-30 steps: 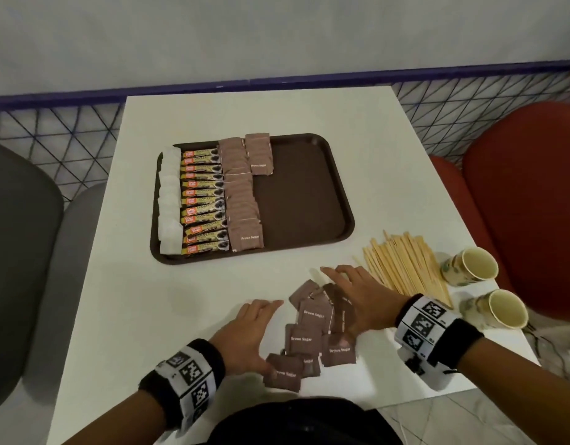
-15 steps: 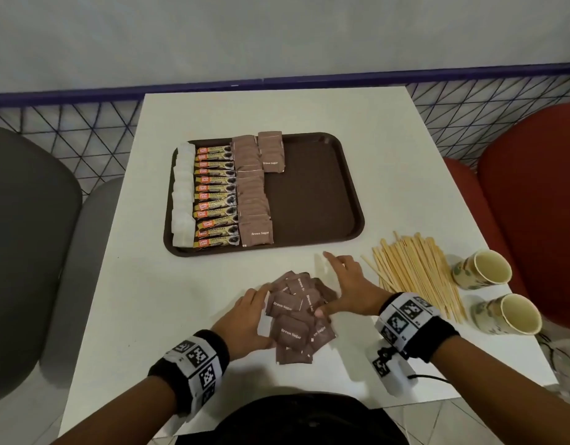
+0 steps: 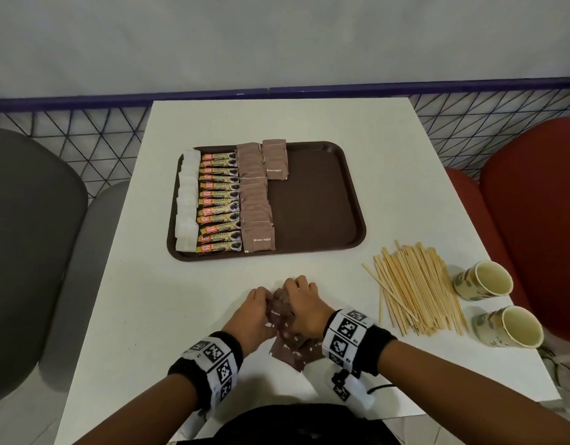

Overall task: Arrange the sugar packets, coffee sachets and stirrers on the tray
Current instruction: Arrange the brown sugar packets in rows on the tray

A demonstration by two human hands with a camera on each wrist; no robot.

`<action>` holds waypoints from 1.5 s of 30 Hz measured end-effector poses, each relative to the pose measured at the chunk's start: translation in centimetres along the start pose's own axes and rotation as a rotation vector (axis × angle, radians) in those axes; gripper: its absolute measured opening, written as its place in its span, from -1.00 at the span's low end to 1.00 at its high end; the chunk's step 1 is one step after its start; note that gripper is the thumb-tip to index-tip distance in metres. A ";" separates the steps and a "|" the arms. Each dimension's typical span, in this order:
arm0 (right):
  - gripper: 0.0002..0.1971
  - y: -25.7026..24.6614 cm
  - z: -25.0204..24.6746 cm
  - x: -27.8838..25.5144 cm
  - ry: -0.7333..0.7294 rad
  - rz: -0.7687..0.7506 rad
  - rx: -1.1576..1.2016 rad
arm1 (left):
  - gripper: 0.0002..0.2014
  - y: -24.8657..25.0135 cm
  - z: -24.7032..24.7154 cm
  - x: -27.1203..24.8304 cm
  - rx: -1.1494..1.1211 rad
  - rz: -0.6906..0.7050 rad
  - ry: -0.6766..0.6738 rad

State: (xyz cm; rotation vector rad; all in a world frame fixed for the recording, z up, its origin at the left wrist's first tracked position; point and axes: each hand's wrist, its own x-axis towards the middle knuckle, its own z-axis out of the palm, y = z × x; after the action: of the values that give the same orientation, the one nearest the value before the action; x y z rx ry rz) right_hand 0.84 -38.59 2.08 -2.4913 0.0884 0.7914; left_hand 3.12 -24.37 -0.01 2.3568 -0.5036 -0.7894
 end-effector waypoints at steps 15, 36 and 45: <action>-0.64 -1.2 -6.0 2.2 0.029 -0.142 1.020 | -0.81 -0.2 -6.6 1.2 -0.704 -0.067 0.392; -0.53 -3.6 -5.6 4.5 0.258 -0.202 0.797 | -0.66 2.4 -9.8 1.1 -1.480 -0.228 -0.082; -0.63 -4.1 -5.1 4.2 0.065 -0.139 1.038 | -0.69 1.3 -10.2 2.6 -1.460 -0.234 0.163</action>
State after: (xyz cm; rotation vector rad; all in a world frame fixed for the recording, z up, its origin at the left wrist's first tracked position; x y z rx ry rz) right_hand 7.78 -37.21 5.16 -1.5121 0.2680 0.4256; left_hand 11.39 -22.44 6.27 1.0694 0.3753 -0.6684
